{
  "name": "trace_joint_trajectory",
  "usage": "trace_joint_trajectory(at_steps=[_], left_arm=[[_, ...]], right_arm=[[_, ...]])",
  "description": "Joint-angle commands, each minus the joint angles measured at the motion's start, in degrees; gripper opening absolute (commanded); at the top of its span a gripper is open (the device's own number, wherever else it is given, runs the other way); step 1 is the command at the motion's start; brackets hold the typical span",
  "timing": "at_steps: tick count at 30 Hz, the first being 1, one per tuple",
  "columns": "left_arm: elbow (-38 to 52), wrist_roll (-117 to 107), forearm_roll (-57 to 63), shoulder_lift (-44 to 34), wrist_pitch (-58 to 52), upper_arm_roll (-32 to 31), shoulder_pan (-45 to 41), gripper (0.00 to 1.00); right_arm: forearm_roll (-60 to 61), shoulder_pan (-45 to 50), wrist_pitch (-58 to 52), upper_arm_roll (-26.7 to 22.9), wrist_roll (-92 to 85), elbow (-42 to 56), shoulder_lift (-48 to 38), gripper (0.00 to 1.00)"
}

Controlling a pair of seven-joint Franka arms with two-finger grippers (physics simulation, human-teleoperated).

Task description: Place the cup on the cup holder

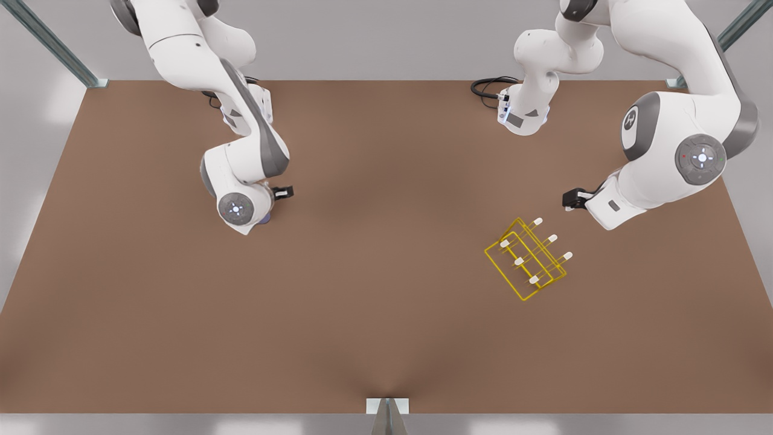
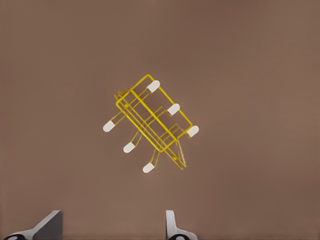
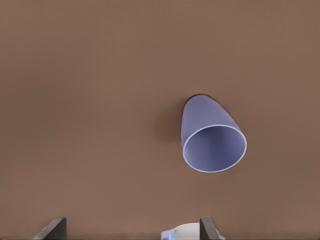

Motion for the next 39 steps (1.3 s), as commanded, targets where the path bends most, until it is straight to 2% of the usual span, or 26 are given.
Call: trace_joint_trajectory(at_steps=[1,9,21,33,39], left_arm=[[0.0,0.0,0.1,0.1,-0.4,0.0,0.0,1.0],[-0.1,0.1,0.1,0.5,-0.9,0.0,0.0,1.0],[-0.1,0.0,0.1,1.2,-1.5,0.0,0.0,1.0],[0.0,0.0,0.2,1.3,-1.4,0.0,0.0,1.0],[0.0,0.0,0.3,1.8,-0.8,0.0,0.0,1.0]], right_arm=[[-0.4,-0.3,6.5,-1.5,2.2,-0.8,0.3,1.0],[-0.4,-0.3,14.0,-2.8,1.5,-4.6,2.1,1.0],[-0.4,-1.1,15.6,-5.5,-3.9,-8.5,3.2,1.0],[0.0,-1.0,21.0,-5.4,-4.1,-10.6,5.5,1.0],[-0.3,-2.0,15.8,-5.6,-4.4,-9.2,4.4,1.0]])
